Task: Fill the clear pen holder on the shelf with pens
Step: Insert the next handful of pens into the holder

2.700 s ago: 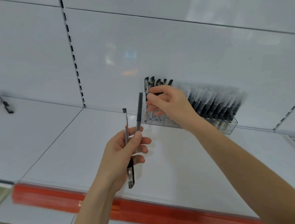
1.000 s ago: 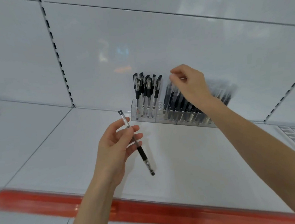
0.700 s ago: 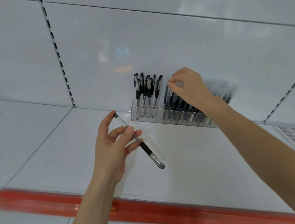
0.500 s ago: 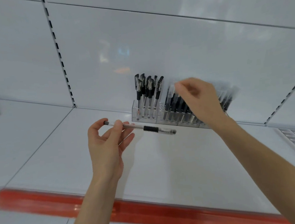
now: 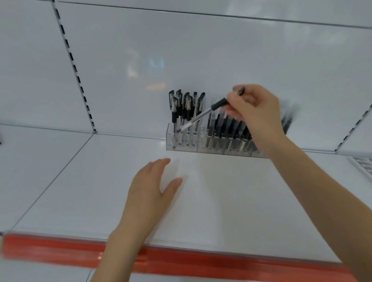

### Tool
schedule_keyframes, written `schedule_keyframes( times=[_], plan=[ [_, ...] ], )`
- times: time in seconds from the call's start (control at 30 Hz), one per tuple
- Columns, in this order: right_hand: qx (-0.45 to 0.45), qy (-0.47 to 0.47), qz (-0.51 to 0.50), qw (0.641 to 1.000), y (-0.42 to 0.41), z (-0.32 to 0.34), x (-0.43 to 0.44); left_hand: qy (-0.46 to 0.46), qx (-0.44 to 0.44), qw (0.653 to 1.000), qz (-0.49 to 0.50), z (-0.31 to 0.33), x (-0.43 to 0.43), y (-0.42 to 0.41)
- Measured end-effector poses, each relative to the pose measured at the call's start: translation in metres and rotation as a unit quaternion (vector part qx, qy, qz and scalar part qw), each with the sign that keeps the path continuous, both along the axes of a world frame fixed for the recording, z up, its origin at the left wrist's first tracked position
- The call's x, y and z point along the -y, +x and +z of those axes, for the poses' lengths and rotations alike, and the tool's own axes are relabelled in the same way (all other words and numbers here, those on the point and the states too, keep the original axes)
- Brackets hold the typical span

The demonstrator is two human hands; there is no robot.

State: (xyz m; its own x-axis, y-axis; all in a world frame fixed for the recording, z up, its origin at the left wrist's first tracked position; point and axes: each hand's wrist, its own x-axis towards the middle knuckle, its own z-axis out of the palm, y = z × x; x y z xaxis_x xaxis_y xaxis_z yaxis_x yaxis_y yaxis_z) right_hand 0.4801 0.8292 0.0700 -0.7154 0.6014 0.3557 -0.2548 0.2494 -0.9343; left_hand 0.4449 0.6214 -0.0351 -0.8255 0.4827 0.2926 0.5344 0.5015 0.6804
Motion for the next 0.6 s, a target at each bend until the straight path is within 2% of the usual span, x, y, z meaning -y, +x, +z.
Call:
schedule_keyframes(
  times=[0.07, 0.13, 0.33, 0.6],
  plan=[
    [-0.016, 0.089, -0.041, 0.995, -0.016, 0.009, -0.002, -0.178, -0.018, 0.984, -0.011, -0.01, 0.005, -0.002],
    [-0.026, 0.152, -0.048, 0.987, -0.033, 0.013, -0.001, -0.277, 0.004, 0.961, -0.002, -0.017, 0.007, -0.003],
    [0.026, 0.33, -0.02, 0.943, -0.068, 0.007, 0.007, -0.284, 0.003, 0.959, -0.001, -0.022, 0.007, -0.003],
    [0.056, 0.338, 0.011, 0.94, -0.077, 0.007, 0.014, -0.288, -0.01, 0.958, 0.004, -0.025, 0.006, -0.003]
  ],
)
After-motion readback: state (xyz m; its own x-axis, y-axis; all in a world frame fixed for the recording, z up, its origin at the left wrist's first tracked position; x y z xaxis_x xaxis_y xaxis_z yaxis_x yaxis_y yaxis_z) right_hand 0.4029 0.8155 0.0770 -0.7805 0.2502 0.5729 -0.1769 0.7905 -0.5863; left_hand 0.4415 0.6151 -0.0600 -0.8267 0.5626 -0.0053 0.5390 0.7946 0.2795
